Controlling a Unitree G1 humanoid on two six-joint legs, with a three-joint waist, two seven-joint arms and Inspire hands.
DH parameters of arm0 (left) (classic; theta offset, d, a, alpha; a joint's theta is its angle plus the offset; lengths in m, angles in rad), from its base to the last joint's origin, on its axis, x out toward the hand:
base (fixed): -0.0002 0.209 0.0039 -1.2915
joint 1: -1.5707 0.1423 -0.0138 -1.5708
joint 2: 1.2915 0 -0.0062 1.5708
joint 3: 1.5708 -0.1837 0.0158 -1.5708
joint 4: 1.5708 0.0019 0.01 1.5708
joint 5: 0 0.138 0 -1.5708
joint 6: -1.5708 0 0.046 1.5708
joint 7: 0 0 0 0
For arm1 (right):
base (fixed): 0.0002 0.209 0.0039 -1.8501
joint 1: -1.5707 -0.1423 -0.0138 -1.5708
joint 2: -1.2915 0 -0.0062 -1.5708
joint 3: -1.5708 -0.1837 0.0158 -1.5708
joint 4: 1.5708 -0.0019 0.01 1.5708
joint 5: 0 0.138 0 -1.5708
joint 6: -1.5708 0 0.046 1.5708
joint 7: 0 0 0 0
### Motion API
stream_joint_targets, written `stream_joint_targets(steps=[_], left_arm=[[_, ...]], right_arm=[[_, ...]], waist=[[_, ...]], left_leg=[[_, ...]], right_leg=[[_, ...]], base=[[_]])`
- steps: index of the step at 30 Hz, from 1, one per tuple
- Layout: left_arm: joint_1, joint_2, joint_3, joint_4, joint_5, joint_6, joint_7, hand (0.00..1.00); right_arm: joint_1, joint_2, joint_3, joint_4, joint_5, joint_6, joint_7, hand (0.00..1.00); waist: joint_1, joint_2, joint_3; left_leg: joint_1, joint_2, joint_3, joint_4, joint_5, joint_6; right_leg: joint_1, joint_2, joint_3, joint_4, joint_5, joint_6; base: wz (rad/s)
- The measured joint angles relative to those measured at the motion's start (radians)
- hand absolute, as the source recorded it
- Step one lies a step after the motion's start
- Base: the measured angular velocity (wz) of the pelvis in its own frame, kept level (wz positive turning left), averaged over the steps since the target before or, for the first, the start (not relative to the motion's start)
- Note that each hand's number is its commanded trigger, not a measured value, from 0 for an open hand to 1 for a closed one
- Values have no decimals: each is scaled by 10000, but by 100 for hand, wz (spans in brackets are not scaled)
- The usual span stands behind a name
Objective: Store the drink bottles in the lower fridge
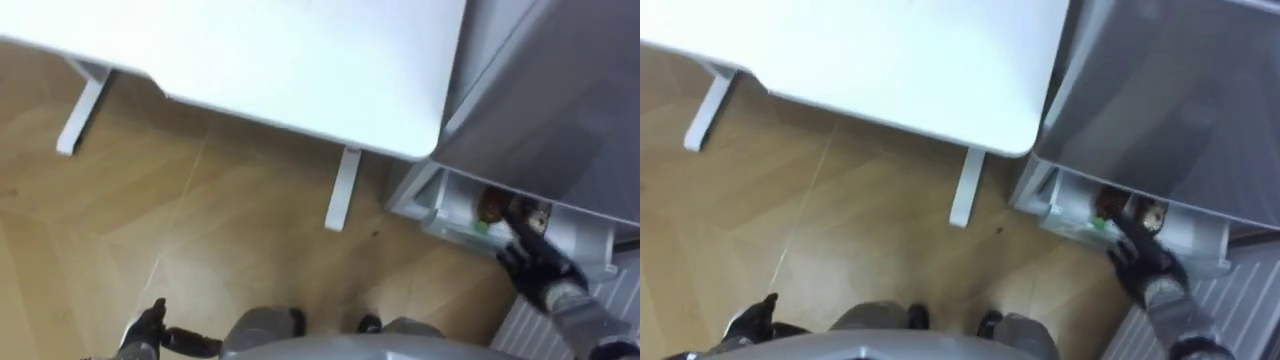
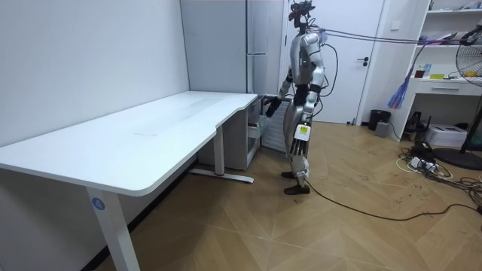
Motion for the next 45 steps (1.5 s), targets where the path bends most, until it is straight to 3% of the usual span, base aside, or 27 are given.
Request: stream_joint_targets(steps=[6,11,13,14,15,16,23,25,27,31,40,45], left_arm=[[45,16,119,-180,2,-169,254,0],[-306,28,161,-126,-1,-370,240,0],[-336,40,195,-127,5,-365,240,0],[-322,41,223,-145,8,-357,240,0],[-302,41,284,-145,5,-341,240,0],[-221,59,315,-134,2,-328,247,0],[-221,62,445,381,-1,-192,252,0],[-219,52,498,387,-3,-35,271,0],[-227,-48,702,458,6,-33,302,0],[-177,-279,964,500,11,-67,538,0],[-228,-443,932,495,672,-293,546,0],[-385,-507,461,636,532,-285,692,0]], right_arm=[[822,266,0,-59,-1095,-27,25,0],[815,641,31,-29,-2387,1,21,0],[840,770,76,-21,-2902,29,30,0],[870,815,99,7,-3244,47,20,0],[872,861,133,5,-3501,49,-16,0],[869,897,302,-16,-3679,50,-53,0],[821,970,763,26,-4031,121,-50,0],[775,982,763,101,-4030,128,-61,0],[827,1046,686,139,-4034,115,-73,0],[784,1347,430,307,-3836,79,-190,0],[746,1614,-189,305,-2738,-207,-613,0],[372,1620,-361,412,-992,-199,-941,0]], waist=[[-466,-61,41],[-451,-37,60],[-461,-15,98],[-478,-116,140],[-474,-83,89],[-448,-59,110],[-426,-84,106],[-402,-53,125],[-415,19,140],[-454,93,128],[-521,50,140],[-587,200,99]], left_leg=[[947,42,312,-357,-103,-22],[1228,134,798,-420,-313,19],[1359,119,862,-480,-364,43],[1470,98,900,-552,-378,54],[1586,97,966,-646,-379,62],[1693,100,1044,-774,-379,65],[2082,117,930,-941,-379,75],[2177,94,720,-953,-379,74],[2324,59,509,-1013,-378,73],[2640,42,491,-1300,-358,48],[2685,40,129,-1274,-347,31],[2225,20,-38,-1137,-342,44]], right_leg=[[691,139,447,-259,18,39],[685,313,1010,-282,141,99],[764,357,1157,-321,172,143],[834,387,1225,-348,183,170],[936,438,1315,-452,234,211],[1024,460,1378,-513,278,226],[1560,514,1354,-1150,473,271],[1700,521,1344,-1248,475,273],[1890,530,1353,-1387,474,274],[2236,563,1313,-1667,475,279],[2376,610,1207,-1658,476,277],[1955,559,1084,-1377,478,272]], base=[[-25],[-39],[-23],[-14],[-22],[-18],[-2],[-2],[0],[-3],[3],[7]])
